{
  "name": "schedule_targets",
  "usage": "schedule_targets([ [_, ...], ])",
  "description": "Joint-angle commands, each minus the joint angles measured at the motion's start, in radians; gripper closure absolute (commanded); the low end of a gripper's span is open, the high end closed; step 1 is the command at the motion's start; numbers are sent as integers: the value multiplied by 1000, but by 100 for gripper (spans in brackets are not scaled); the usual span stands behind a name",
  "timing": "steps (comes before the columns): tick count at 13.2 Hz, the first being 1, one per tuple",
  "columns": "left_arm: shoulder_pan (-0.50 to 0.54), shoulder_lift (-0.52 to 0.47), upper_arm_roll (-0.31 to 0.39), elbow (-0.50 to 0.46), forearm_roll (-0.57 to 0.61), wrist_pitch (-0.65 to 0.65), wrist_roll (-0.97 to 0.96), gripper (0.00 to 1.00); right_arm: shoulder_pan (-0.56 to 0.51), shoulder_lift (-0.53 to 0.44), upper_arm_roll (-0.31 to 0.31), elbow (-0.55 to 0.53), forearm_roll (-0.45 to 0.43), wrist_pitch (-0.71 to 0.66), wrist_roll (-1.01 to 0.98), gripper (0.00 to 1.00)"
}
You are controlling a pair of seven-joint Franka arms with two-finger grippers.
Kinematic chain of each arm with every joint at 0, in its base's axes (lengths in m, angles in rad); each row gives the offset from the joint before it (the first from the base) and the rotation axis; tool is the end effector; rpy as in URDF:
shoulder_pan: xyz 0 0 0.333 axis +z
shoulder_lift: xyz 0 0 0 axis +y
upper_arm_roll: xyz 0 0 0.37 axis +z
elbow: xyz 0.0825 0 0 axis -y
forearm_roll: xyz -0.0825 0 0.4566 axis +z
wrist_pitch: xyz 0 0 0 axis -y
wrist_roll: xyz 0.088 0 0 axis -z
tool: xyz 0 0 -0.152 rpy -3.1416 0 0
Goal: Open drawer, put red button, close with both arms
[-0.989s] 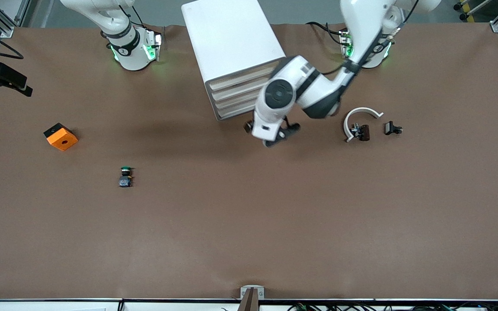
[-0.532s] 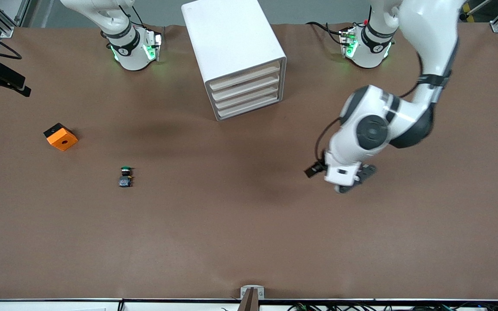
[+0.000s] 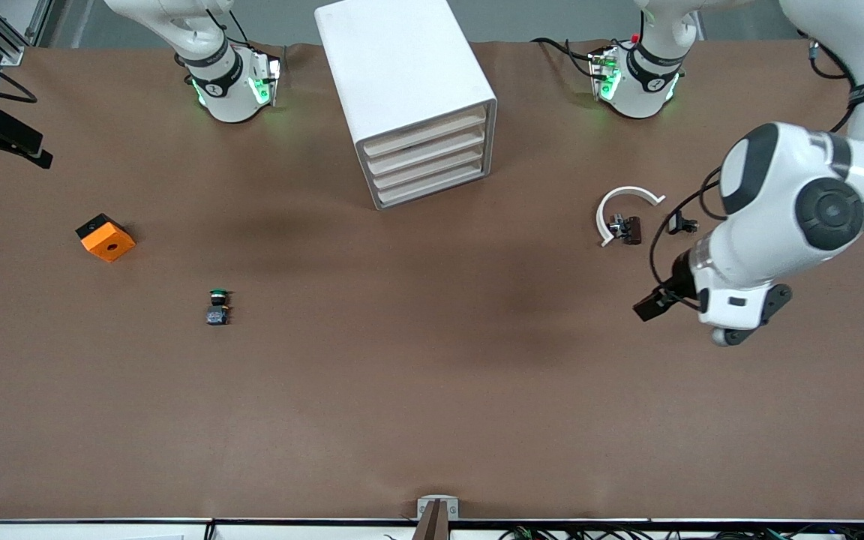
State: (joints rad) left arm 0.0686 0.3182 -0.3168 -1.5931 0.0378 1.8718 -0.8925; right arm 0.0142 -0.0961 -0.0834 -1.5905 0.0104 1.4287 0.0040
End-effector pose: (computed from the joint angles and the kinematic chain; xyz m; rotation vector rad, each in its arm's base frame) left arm 0.7161 -0.1549 0.4386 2.9406 0.9849 -0.0826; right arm 0.5721 -0.0404 0.6687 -3.1175 0.1114 0.1020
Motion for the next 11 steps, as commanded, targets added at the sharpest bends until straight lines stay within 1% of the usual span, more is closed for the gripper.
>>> schedule_targets([
  [1, 34, -47, 5, 5, 17, -54, 65, 0, -16, 22, 16, 23, -18, -8, -15, 0],
  [3, 37, -89, 39, 12, 17, -75, 136, 0, -14, 26, 14, 27, -20, -8, -15, 0],
  [5, 14, -155, 109, -4, 16, -83, 255, 0, -17, 26, 16, 29, -18, -7, -13, 0],
  [7, 2, -214, 169, -5, 14, -152, 379, 0, -17, 33, 16, 37, -17, -7, -13, 0],
  [9, -4, -264, 211, -5, 13, -230, 502, 0, -16, 38, 16, 43, -18, -7, -13, 0],
  [11, -4, -306, 228, -5, 13, -292, 610, 0, -17, 48, 16, 43, -18, -7, -13, 0],
])
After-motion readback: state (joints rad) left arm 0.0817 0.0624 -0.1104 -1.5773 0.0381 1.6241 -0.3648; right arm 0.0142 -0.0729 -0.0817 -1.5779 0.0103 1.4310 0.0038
